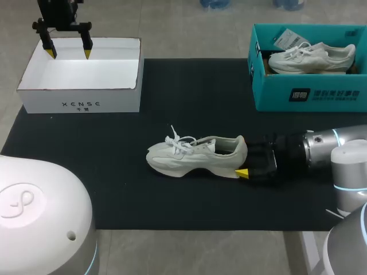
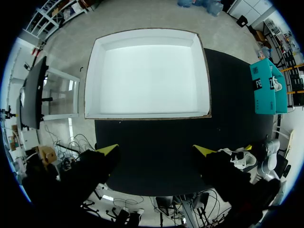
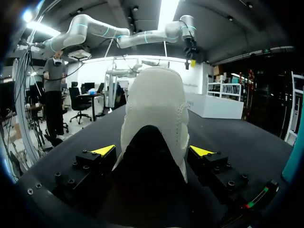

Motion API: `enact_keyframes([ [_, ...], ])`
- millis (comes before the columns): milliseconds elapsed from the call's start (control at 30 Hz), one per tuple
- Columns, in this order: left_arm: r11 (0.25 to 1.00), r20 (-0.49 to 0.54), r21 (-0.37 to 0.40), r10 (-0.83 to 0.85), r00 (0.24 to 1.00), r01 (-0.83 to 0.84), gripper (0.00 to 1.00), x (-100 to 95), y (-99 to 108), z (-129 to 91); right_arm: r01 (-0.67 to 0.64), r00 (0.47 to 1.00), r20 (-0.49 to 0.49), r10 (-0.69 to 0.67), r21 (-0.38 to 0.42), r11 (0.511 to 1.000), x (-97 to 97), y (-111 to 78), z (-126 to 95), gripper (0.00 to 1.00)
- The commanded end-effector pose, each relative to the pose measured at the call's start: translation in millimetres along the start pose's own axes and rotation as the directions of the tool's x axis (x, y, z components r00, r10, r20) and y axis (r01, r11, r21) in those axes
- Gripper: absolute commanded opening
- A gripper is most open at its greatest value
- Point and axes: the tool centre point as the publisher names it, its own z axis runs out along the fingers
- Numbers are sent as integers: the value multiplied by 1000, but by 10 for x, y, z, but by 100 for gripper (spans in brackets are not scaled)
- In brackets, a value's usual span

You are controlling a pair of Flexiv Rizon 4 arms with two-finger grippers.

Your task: Take the shoe out of the shoebox, open the shoe tongue, remove and reinsert the insole, then place the shoe into the shoebox

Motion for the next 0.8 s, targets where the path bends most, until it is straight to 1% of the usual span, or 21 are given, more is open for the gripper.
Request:
enact_keyframes([
  [33, 1000, 1, 0, 0, 1000, 0, 100, -1, 6, -4, -5, 1000, -12, 5, -4, 1000, -39, -60, 36, 100],
  [300, 1000, 1, 0, 0, 1000, 0, 100, -1, 6, -4, 0, 1000, -25, -1, -21, 1000, -3, -87, 56, 100],
  [333, 1000, 1, 0, 0, 1000, 0, 100, -1, 6, -4, 1, 1000, -24, -1, -21, 1000, 5, -86, 63, 65],
  [367, 1000, 1, 0, 0, 1000, 0, 100, -1, 6, -4, 0, 1000, -25, -1, -20, 1000, 13, -85, 71, 0],
  [567, 1000, 1, 0, 0, 1000, 0, 100, -1, 6, -4, 2, 999, -40, -3, -34, 999, 41, -91, 131, 0],
  [800, 1000, 1, 0, 0, 1000, 0, 100, -1, 6, -4, 2, 999, -40, -3, -34, 999, 41, -91, 131, 0],
])
